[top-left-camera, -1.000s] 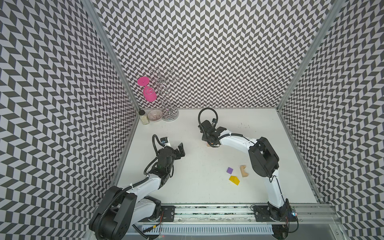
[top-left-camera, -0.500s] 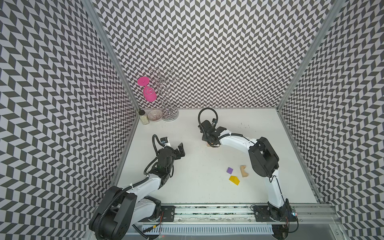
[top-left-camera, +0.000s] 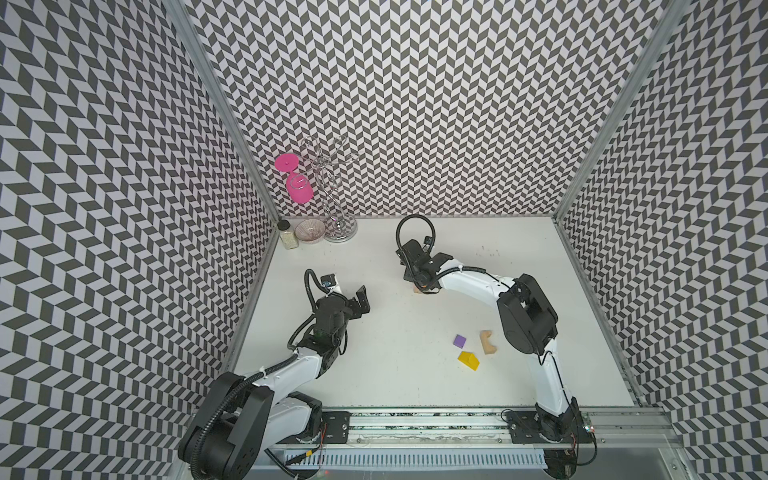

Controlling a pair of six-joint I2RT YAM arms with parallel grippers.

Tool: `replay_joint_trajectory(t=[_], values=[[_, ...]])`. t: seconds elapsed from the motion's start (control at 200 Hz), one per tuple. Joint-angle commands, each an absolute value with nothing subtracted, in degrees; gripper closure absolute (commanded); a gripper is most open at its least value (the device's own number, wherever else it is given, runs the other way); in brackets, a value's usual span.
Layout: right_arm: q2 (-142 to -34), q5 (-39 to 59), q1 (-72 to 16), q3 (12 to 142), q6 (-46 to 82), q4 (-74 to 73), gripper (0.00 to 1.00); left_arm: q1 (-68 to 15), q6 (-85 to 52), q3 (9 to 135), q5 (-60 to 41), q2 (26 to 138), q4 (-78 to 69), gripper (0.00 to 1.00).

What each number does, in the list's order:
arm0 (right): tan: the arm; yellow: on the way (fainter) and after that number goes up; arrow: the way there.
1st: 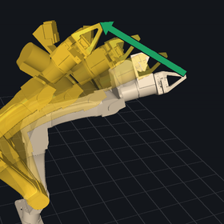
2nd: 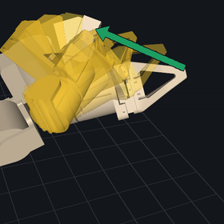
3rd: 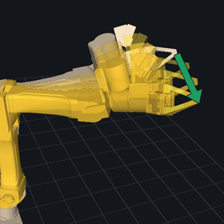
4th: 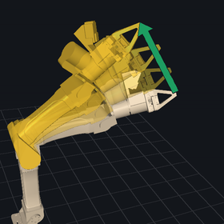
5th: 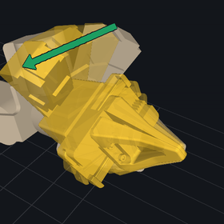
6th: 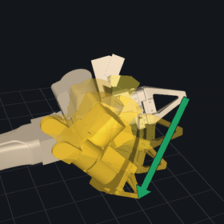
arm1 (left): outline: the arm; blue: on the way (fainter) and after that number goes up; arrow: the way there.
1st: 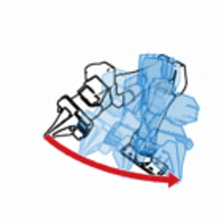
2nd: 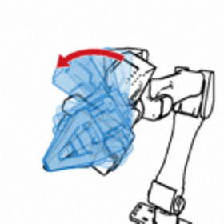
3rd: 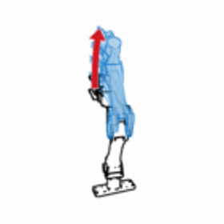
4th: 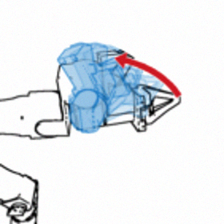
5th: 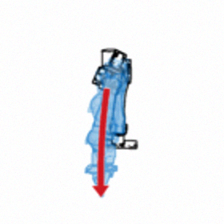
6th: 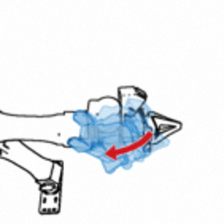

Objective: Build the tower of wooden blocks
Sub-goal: 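Grasp the teal cube with the right gripper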

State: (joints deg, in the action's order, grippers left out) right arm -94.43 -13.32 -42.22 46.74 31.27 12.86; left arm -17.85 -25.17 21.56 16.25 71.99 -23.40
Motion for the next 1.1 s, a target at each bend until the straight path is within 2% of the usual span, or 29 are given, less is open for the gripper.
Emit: replay_joint_trajectory(t=[0.0, 0.12, 0.321, 0.546, 0.696, 0.876, 0.962, 1.097], values=[[-95.68, -14.77, -42.62, 48.43, 32.12, 12.66, 0.59, -17.75, -25.76, 22.02, 16.31, 70.72, -24.83, 0.0], [-96.41, -15.16, -42.66, 48.63, 32.96, 12.9, 0.62, -17.75, -25.75, 21.53, 16.23, 70.1, -25.27, 0.0], [-94.61, -16.4, -42.67, 50.79, 34.59, 14.1, 0.74, -17.75, -25.75, 21.45, 16.09, 70.05, -25.49, 0.0], [-92.92, -16.87, -42.62, 59.29, 36.68, 14.68, 0.77, -17.92, -24.52, 19.38, 12.96, 68.46, -28.77, 0.0], [-99.0, -19.25, -42.49, 68.42, 39.61, 17.0, 0.78, -20.39, -22.88, 16.79, 13.77, 65.99, -32.27, 0.0], [-109.4, -22.18, -42.53, 81.27, 42.31, 26.09, 0.85, -21.27, -22.85, 17.11, 15.45, 66.3, -31.93, 0.0], [-109.38, -23.73, -42.04, 79.64, 43.57, 25.53, 0.85, -21.27, -22.85, 17.65, 15.65, 66.94, -31.47, 0.0], [-106.62, -21.04, -39.62, 73.65, 43.68, 21.43, 0.85, -21.27, -22.85, 17.84, 15.64, 67.24, -31.46, 0.0]])
